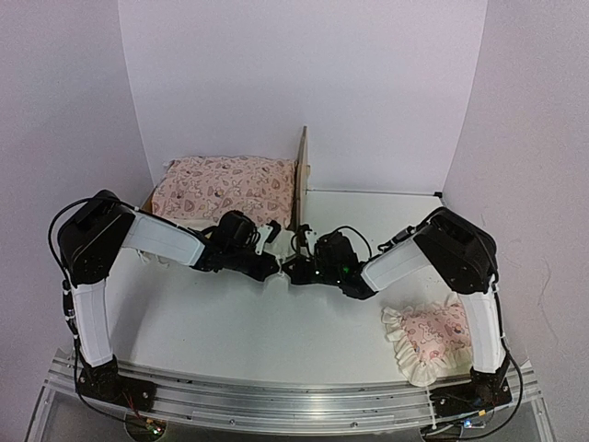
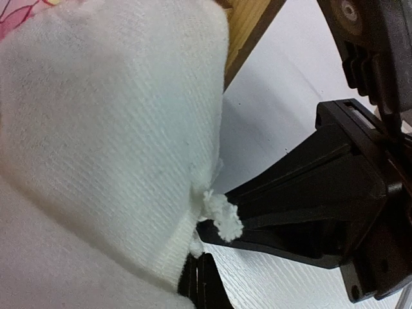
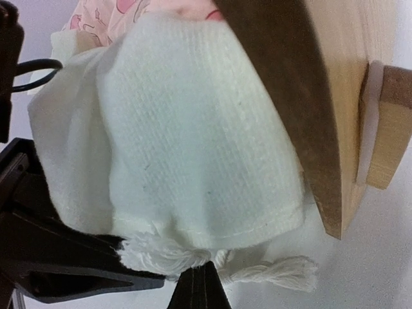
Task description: Set up the pet bed
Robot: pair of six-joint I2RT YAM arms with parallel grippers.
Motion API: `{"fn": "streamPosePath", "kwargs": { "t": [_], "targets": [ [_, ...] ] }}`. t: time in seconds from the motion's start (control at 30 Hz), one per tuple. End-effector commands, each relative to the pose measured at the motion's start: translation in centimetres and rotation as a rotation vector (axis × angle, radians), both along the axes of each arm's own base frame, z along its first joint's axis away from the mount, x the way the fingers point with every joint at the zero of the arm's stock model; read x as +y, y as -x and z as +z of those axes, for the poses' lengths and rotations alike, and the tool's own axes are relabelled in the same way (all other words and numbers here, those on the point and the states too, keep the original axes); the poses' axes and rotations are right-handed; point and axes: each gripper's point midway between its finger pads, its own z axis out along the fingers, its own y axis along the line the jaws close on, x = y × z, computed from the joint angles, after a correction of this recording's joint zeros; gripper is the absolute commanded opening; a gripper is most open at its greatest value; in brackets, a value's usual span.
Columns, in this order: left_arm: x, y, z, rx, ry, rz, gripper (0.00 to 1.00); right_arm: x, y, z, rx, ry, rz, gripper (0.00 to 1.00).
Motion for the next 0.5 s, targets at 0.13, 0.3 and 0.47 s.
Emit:
{"fn": "streamPosePath", "kwargs": {
  "t": [0.13,0.3,0.47],
  "targets": [
    [0.6,-0.1,2.8,0.023,0.082,0.025,0.00,0.1,-0.2,2.7,-0.208,0.078,-0.093,0.00],
    [1.2,0.3,2.2,0.036,0.076,0.029,0.00,0.0,-0.4,3.7,-0.268,0.091,-0.109,0.00],
    [1.5,0.0,2.3,0.017,0.083,0.034,0.00,-0.6,0.7,3.6,-0.290,0.126,-0.142,0.00]
  ]
}}
